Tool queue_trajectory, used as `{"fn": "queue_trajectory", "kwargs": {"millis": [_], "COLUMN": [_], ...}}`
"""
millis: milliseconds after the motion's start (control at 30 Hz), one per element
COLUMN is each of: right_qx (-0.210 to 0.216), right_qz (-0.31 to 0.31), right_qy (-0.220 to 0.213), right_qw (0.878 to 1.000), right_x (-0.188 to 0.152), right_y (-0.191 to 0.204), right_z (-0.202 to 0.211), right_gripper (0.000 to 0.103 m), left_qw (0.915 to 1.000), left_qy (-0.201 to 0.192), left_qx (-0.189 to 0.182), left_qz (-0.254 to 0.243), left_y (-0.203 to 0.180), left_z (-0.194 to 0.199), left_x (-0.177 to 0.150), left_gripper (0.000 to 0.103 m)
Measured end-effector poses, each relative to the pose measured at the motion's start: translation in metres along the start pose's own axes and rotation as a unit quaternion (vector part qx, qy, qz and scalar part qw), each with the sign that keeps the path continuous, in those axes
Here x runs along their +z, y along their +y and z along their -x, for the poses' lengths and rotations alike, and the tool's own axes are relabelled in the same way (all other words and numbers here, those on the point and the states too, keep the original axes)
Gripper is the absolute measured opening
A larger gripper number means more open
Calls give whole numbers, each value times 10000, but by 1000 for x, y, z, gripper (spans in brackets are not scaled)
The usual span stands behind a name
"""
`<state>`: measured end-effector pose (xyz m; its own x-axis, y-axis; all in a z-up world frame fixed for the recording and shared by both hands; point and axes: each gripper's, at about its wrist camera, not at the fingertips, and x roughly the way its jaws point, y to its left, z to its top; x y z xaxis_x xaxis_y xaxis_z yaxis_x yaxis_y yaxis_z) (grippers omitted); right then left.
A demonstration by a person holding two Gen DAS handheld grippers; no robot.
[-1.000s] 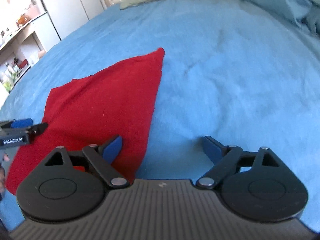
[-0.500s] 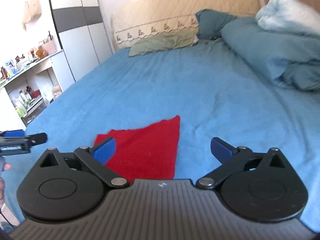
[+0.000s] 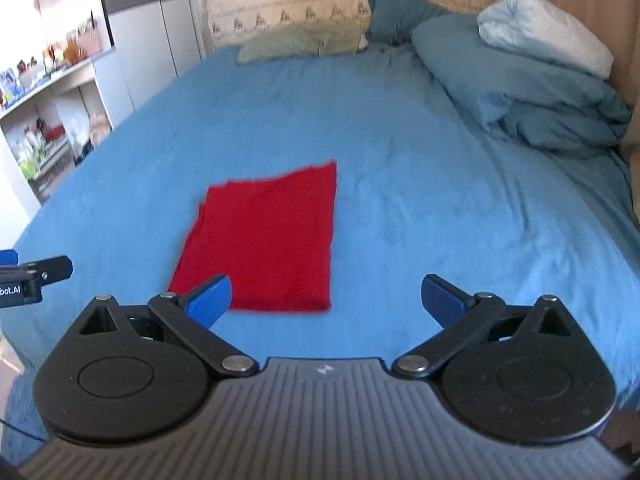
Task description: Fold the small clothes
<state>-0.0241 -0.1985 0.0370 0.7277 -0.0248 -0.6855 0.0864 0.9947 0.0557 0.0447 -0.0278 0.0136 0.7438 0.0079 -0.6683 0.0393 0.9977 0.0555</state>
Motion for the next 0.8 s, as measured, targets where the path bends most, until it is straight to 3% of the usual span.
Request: {"fn": "queue_trajectory", "kwargs": {"millis": [300, 800], "right_qx": [-254, -357], "right_qz": [99, 44], "right_qy": [359, 513], "right_qw": [9990, 9980], "right_x": [-31, -37], "right_y": [10, 7], "right_z": [-3, -3], "right_gripper": [103, 103], "left_qw": [9998, 9997], "left_qy": [198, 131], "left_qx": [-77, 17], "left_qz": [-27, -227], "left_y": [-4, -11], "left_z": [7, 7], "left_x": [-26, -31], "left_gripper": [103, 103]}}
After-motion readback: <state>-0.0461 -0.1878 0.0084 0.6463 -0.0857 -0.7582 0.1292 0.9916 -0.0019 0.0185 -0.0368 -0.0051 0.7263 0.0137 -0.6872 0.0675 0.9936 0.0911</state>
